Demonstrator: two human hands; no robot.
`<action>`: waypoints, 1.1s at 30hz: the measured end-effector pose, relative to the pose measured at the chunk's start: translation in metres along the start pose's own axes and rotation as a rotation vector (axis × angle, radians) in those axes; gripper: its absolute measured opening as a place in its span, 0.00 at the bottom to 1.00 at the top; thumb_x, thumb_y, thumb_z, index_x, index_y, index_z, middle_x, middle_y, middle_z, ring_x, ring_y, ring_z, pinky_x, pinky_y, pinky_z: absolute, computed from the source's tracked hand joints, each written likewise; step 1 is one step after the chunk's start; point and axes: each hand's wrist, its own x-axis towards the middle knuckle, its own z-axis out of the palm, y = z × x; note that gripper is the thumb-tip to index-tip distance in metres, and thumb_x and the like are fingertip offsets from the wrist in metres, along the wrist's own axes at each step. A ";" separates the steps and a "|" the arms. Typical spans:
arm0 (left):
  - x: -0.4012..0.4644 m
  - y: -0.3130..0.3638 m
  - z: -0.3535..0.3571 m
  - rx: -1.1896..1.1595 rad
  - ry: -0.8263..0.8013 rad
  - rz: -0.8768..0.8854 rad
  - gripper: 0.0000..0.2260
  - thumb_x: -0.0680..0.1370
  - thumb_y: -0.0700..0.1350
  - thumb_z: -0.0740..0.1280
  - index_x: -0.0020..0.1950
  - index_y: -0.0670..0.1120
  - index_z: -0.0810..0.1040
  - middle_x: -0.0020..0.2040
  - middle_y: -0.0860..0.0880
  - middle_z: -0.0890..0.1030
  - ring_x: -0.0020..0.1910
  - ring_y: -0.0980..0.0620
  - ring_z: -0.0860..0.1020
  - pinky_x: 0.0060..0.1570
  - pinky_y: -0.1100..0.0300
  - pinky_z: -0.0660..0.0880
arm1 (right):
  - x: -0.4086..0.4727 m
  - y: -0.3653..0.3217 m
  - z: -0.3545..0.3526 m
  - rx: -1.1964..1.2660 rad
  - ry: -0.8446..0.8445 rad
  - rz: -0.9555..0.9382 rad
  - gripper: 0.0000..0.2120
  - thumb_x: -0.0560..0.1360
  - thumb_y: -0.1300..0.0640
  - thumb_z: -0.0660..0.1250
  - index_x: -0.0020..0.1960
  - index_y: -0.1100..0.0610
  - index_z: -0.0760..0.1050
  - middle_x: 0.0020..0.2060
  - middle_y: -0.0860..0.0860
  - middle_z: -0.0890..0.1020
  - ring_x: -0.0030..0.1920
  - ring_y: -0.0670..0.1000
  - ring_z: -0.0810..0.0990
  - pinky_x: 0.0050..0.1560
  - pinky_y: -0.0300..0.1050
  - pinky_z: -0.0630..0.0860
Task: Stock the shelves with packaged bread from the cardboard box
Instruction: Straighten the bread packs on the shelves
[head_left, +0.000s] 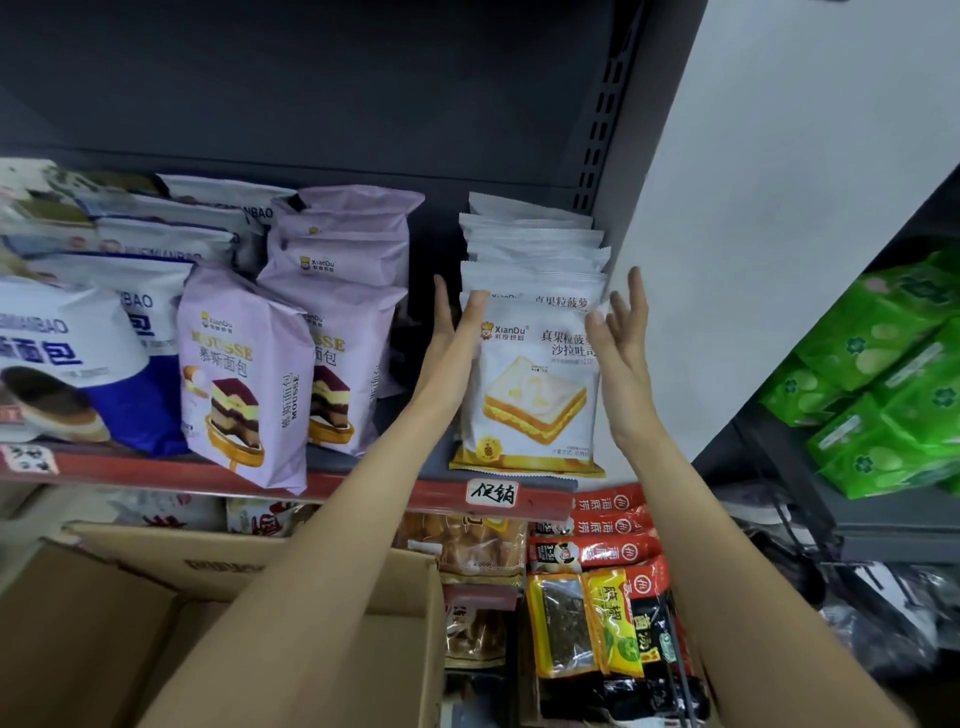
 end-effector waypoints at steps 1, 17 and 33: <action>-0.010 0.002 -0.002 0.010 0.000 -0.013 0.29 0.80 0.60 0.54 0.78 0.56 0.47 0.77 0.56 0.57 0.74 0.57 0.57 0.66 0.62 0.53 | -0.009 -0.004 -0.003 -0.085 0.019 -0.044 0.33 0.77 0.44 0.61 0.76 0.44 0.48 0.76 0.45 0.55 0.74 0.40 0.55 0.62 0.23 0.60; -0.105 0.012 -0.199 0.743 0.290 0.317 0.27 0.75 0.40 0.66 0.72 0.45 0.63 0.68 0.45 0.67 0.67 0.46 0.67 0.62 0.52 0.69 | -0.104 -0.063 0.148 -0.201 -0.235 0.039 0.32 0.77 0.44 0.62 0.74 0.39 0.48 0.73 0.36 0.53 0.75 0.44 0.54 0.73 0.47 0.58; -0.068 -0.013 -0.182 0.938 0.309 0.348 0.49 0.69 0.54 0.75 0.78 0.43 0.47 0.68 0.39 0.64 0.64 0.43 0.61 0.64 0.55 0.59 | -0.067 -0.009 0.203 -0.287 -0.095 0.025 0.37 0.74 0.53 0.70 0.75 0.56 0.53 0.74 0.55 0.59 0.72 0.44 0.58 0.69 0.34 0.58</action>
